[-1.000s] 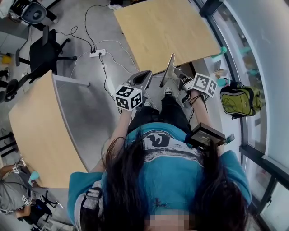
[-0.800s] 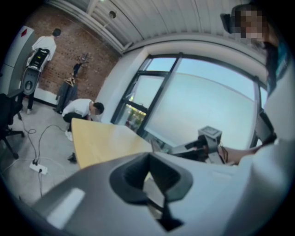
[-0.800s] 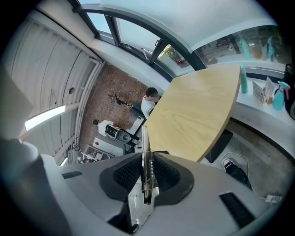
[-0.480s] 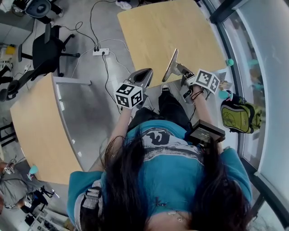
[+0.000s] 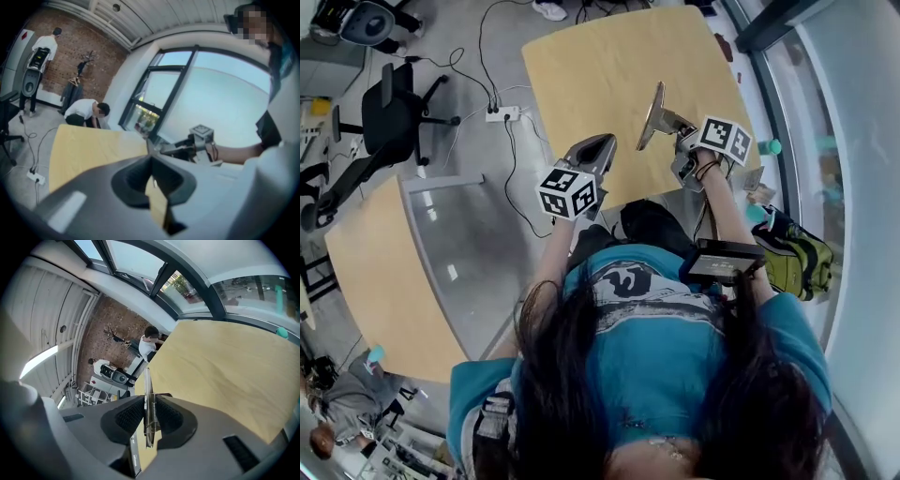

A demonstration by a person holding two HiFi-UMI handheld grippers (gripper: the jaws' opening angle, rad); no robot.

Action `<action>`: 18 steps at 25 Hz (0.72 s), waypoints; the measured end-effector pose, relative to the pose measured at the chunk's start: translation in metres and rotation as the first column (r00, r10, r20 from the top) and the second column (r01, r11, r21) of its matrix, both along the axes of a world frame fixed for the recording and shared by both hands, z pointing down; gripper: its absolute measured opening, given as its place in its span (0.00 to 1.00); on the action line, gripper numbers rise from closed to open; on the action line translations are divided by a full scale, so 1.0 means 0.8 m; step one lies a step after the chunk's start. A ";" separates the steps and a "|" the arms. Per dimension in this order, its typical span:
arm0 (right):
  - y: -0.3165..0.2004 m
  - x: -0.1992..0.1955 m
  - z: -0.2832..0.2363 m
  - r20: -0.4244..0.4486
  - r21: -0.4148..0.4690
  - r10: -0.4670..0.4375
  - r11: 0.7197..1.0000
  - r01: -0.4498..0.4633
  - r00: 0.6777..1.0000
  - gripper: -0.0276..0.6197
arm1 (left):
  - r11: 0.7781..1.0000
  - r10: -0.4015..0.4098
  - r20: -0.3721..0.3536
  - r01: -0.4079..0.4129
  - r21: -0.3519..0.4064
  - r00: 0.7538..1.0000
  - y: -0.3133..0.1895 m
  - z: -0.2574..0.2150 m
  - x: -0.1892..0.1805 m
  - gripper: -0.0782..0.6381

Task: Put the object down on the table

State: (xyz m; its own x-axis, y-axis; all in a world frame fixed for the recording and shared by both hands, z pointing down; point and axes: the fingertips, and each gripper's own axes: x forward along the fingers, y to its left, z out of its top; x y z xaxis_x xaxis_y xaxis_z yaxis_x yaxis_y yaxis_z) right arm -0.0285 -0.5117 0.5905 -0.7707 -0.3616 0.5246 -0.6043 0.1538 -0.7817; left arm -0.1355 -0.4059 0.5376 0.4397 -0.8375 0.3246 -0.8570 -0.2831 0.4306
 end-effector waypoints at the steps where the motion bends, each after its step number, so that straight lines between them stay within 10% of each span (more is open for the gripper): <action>1: -0.016 -0.002 0.005 -0.007 -0.001 -0.006 1.000 0.006 1.000 0.17 | 1.000 0.001 0.004 -0.001 -0.006 1.000 -0.009 0.002 0.002 0.11; 18: -0.137 0.005 0.133 -0.123 -0.157 -0.009 0.988 -0.011 0.992 0.17 | 0.995 -0.037 0.038 0.040 -0.091 0.999 -0.052 0.046 0.023 0.11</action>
State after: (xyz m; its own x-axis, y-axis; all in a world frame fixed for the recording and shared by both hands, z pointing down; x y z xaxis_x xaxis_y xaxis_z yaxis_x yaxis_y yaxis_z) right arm -0.0243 -0.6211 0.6969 -0.6964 -0.2678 0.6658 -0.6975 0.0343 -0.7157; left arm -0.1168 -0.4472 0.5744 0.3944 -0.8197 0.4153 -0.8818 -0.2104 0.4220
